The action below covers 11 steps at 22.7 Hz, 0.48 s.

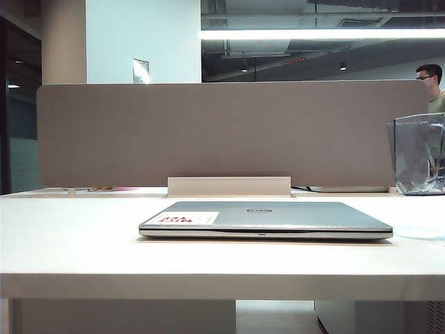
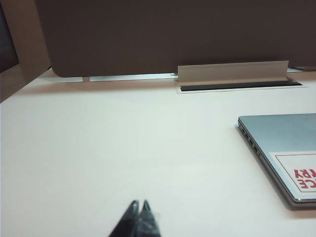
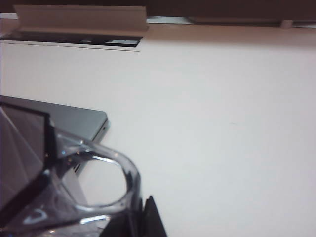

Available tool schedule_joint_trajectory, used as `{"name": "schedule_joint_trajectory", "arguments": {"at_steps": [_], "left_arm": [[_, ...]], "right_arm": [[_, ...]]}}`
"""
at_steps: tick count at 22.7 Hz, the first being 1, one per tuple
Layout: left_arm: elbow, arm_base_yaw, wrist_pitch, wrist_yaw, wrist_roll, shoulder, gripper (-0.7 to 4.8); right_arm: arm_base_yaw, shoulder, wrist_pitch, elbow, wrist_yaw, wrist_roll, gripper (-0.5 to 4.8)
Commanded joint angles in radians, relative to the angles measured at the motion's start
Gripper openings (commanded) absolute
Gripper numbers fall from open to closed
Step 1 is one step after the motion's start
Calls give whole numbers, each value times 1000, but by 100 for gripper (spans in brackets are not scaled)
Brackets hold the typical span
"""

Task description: Pick up the water cup and place it on the right side of the laptop.

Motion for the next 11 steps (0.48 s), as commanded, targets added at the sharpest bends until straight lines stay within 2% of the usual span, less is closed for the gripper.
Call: {"name": "schedule_joint_trajectory", "arguments": {"at_steps": [1,11], "left_arm": [[3,2,13,4,-4,1,-4],[3,2,13,3,-3,1,-4]], "right_arm": [[0,40,48,3,-24,-9,-4],[0,151,164,3,-20,-8,-4]]}}
